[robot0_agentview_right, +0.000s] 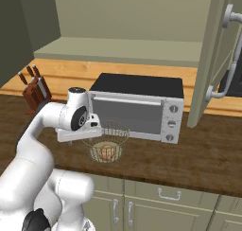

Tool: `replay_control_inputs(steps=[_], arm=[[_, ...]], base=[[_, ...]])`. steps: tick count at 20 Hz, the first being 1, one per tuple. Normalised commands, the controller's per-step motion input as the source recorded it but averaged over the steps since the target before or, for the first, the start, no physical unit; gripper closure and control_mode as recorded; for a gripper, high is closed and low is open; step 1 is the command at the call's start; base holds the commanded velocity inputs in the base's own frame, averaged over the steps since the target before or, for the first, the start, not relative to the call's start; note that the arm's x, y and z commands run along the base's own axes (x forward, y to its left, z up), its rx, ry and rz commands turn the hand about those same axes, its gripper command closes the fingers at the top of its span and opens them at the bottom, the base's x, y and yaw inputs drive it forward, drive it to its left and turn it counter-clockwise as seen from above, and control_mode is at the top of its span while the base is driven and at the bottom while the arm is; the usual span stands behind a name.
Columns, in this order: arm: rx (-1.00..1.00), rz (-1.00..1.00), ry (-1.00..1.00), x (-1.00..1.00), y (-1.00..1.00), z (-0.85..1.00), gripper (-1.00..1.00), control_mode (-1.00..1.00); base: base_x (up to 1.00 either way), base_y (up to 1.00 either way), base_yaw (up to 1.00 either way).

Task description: Open the cabinet, pick up the bread from the cabinet and place it in the basket. Then move the basket to the dining counter.

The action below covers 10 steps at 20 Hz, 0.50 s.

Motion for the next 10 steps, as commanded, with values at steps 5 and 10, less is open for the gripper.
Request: replay_control_inputs(steps=[5, 10], arm=[[-0.1, 0.04, 0.0, 0.31, 0.02, -0.28, -1.0, -1.0], [-0.09, 0.02, 0.0, 0.31, -0.09, -0.1, -1.0, -1.0]], base=[[0.0, 0.0, 0.0], [0.0, 0.0, 0.0]])
